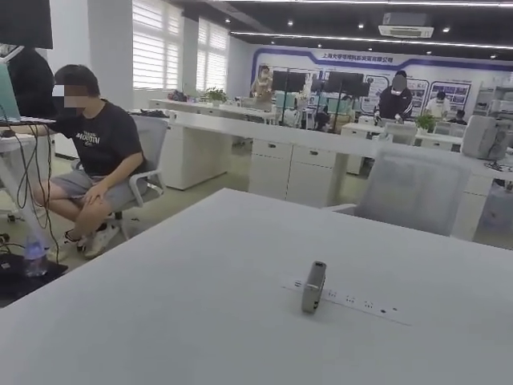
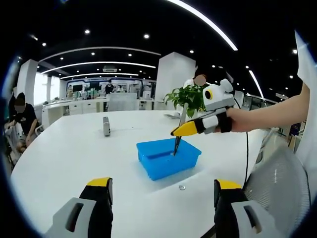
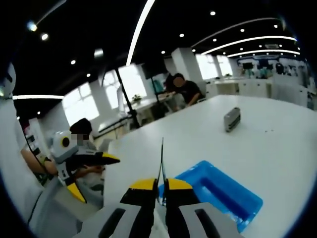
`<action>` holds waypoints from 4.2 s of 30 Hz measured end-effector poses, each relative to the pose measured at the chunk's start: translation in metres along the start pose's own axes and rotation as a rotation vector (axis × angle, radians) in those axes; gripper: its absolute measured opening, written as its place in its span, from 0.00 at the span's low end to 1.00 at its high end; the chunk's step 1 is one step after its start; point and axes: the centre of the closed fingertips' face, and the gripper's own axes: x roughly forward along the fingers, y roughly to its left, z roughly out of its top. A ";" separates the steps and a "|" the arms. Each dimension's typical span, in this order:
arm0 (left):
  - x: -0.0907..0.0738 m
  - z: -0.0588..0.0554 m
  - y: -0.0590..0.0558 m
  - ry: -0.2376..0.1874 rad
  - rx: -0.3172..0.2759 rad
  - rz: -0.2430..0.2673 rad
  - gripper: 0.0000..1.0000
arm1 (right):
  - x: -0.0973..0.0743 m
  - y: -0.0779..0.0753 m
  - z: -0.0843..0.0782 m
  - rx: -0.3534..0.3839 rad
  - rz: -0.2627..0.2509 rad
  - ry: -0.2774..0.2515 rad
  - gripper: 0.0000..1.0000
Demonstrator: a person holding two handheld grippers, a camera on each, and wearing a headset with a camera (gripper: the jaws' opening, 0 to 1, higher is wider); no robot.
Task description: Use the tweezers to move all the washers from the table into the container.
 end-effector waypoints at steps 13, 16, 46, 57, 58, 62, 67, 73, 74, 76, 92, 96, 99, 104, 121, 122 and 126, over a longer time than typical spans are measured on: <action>-0.002 0.010 0.002 -0.057 -0.034 0.006 0.87 | 0.012 -0.063 -0.004 0.111 -0.146 -0.005 0.03; -0.001 0.008 0.001 -0.044 -0.024 -0.001 0.87 | 0.016 -0.072 -0.012 0.116 -0.176 0.020 0.03; 0.000 0.003 0.000 -0.022 -0.021 -0.003 0.86 | 0.035 -0.068 -0.044 -0.148 -0.192 0.157 0.04; 0.001 0.002 -0.003 -0.015 -0.015 -0.018 0.87 | 0.023 -0.069 -0.033 -0.129 -0.209 0.105 0.04; 0.001 0.002 -0.004 -0.016 -0.017 -0.018 0.87 | 0.022 -0.067 -0.031 -0.132 -0.208 0.094 0.04; 0.001 0.001 -0.004 -0.013 -0.020 -0.017 0.87 | 0.013 -0.054 -0.018 -0.166 -0.204 0.052 0.04; 0.001 0.001 -0.006 -0.007 -0.014 -0.024 0.87 | 0.005 -0.030 -0.005 -0.184 -0.178 0.004 0.04; 0.000 0.000 -0.006 -0.003 -0.013 -0.024 0.87 | 0.002 -0.002 -0.006 -0.205 -0.139 -0.001 0.04; 0.000 0.000 -0.006 -0.002 -0.013 -0.024 0.87 | 0.001 0.000 -0.007 -0.207 -0.133 0.001 0.04; 0.000 -0.001 -0.005 0.000 -0.014 -0.024 0.87 | 0.002 0.003 -0.012 -0.203 -0.118 0.005 0.04; 0.001 -0.002 -0.005 0.005 -0.010 -0.025 0.86 | 0.011 0.020 -0.067 -0.066 -0.073 0.103 0.04; 0.001 -0.002 -0.005 0.002 -0.011 -0.023 0.86 | 0.015 0.021 -0.075 -0.051 -0.065 0.117 0.04; 0.000 -0.001 -0.005 -0.001 -0.013 -0.021 0.86 | 0.015 0.016 -0.083 -0.051 -0.069 0.142 0.04; 0.000 -0.001 -0.005 -0.002 -0.009 -0.018 0.86 | 0.018 0.010 -0.094 -0.056 -0.078 0.163 0.04; 0.002 -0.003 -0.006 0.012 0.002 -0.031 0.86 | 0.019 0.037 -0.103 -0.381 -0.061 0.267 0.04; 0.002 -0.003 -0.005 0.014 0.004 -0.030 0.86 | 0.019 0.038 -0.103 -0.382 -0.072 0.272 0.03; 0.002 -0.003 -0.005 0.015 0.005 -0.031 0.86 | 0.018 0.039 -0.102 -0.401 -0.084 0.281 0.03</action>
